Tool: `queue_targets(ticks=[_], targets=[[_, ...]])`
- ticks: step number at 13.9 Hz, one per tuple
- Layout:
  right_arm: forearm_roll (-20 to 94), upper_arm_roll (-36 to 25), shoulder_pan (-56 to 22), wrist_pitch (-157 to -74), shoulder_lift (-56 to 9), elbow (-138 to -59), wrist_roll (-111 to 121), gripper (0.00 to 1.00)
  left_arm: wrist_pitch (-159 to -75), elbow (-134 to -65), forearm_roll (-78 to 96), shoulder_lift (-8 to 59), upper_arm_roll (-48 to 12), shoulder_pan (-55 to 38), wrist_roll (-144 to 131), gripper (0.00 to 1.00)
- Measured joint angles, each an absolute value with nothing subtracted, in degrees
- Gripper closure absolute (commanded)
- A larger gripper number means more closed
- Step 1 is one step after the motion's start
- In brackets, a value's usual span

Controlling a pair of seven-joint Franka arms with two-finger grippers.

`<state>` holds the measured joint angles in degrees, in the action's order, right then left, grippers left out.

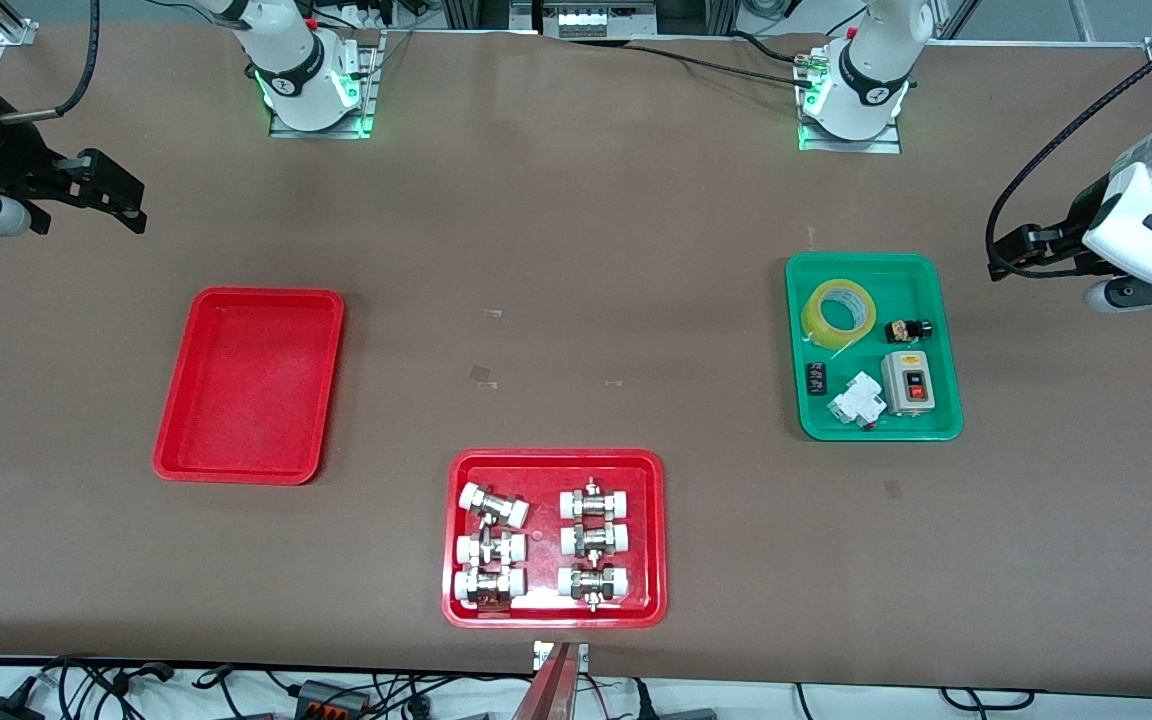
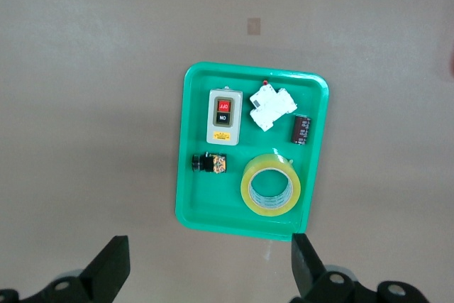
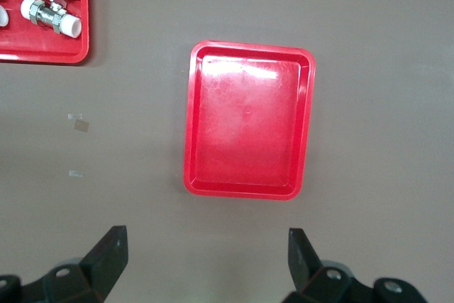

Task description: Left arm passes tape to right arm into tray

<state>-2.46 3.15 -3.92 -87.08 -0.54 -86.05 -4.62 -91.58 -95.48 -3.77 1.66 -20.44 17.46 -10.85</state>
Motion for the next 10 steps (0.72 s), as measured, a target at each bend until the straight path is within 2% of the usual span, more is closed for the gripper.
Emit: queue_targets(ticks=[10], targets=[[-2.46, 3.16, -3.95, -86.7, -0.54, -86.06, -5.99, 0.0, -93.47, -95.8, -2.81, 1.66, -20.48, 17.46, -10.85, 0.0]])
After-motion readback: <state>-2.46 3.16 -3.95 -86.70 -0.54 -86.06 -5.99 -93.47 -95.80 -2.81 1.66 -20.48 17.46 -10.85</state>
